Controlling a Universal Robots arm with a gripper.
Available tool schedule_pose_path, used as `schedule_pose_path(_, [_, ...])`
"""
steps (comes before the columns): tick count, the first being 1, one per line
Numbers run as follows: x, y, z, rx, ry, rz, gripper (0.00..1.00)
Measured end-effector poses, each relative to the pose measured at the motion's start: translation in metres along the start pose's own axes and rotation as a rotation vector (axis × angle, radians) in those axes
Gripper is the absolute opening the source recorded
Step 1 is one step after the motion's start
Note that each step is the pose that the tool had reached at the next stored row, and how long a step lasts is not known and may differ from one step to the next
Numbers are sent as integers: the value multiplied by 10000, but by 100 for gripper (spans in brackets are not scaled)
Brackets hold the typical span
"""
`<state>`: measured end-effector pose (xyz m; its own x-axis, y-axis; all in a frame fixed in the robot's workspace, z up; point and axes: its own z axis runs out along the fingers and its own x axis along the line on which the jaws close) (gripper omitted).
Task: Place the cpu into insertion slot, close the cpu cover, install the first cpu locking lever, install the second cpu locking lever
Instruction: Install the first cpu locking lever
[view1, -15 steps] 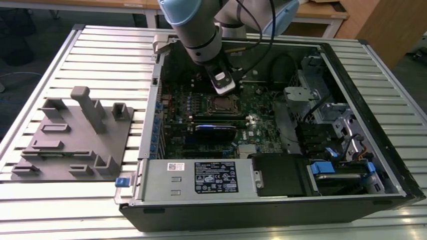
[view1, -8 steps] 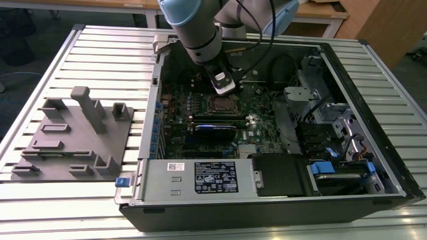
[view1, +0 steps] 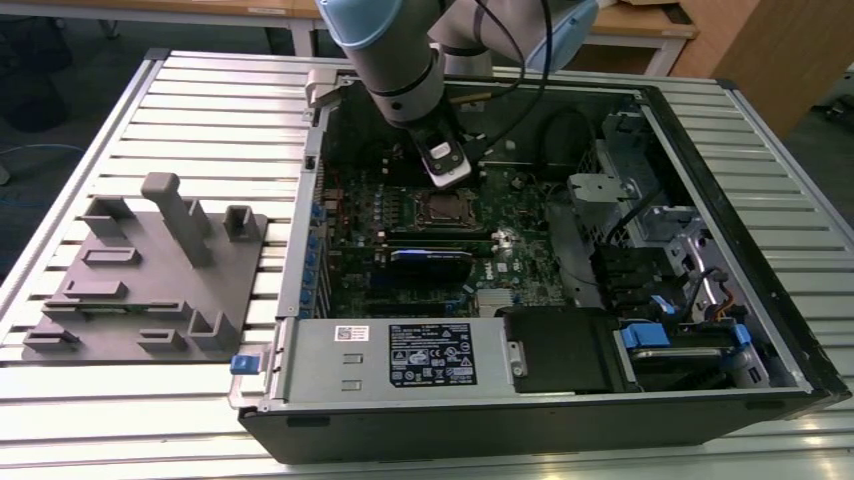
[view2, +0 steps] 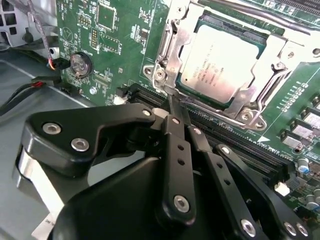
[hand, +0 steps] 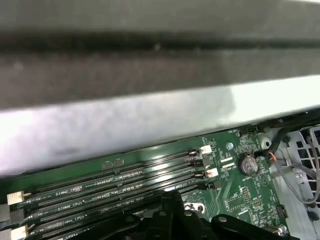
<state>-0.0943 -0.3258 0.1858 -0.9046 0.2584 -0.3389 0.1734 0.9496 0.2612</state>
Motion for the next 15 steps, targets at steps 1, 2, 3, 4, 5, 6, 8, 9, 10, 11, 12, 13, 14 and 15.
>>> schedule_pose_path(1, [-2,-1,-3,-7,1,3,10])
schedule_pose_path(2, [-3,-4,-3,-32,5,10,10])
schedule_pose_path(3, [-4,-10,-4,-49,9,20,10])
schedule_pose_path(4, [-6,-17,-6,-69,12,28,10])
schedule_pose_path(5, [-8,-24,-7,-86,16,36,10])
schedule_pose_path(6, [-9,-29,-8,-95,17,40,10])
schedule_pose_path(8, [-10,-34,-9,-109,20,47,10])
schedule_pose_path(9, [-11,-35,-9,-110,21,48,10])
schedule_pose_path(10, [-11,-35,-9,-111,21,49,10])
schedule_pose_path(11, [-13,-35,-14,-111,21,49,10])
schedule_pose_path(12, [-17,-31,-26,-116,22,50,10])
schedule_pose_path(13, [-24,-26,-44,-123,22,52,10])
schedule_pose_path(14, [-32,-20,-65,-124,23,53,10])
schedule_pose_path(15, [-39,-14,-84,-125,23,54,10])
